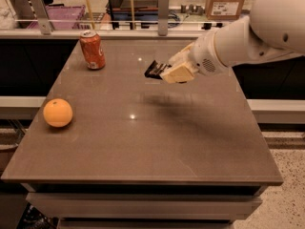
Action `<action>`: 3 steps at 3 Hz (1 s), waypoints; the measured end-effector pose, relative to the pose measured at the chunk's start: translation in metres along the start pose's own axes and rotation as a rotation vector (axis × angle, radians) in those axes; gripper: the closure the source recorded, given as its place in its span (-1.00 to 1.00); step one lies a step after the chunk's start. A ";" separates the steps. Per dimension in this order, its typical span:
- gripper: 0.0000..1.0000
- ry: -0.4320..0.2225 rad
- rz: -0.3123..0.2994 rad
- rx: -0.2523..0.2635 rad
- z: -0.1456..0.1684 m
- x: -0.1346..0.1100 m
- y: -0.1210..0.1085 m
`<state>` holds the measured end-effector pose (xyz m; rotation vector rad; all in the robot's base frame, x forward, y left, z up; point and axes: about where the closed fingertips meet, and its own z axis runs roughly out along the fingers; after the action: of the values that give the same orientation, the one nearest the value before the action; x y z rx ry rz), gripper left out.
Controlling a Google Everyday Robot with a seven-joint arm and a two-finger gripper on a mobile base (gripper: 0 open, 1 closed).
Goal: Move rxbar chocolate near coke can
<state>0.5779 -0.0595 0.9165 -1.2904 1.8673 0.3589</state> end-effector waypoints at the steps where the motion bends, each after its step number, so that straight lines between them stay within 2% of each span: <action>1: 1.00 0.023 -0.022 0.025 0.013 -0.017 -0.017; 3: 1.00 0.040 -0.046 0.018 0.054 -0.044 -0.044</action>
Offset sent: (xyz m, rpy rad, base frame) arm 0.0766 0.0415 0.0124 -0.0780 -0.0316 -0.0112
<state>0.6472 -0.0164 0.9255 -1.3350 1.8671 0.2930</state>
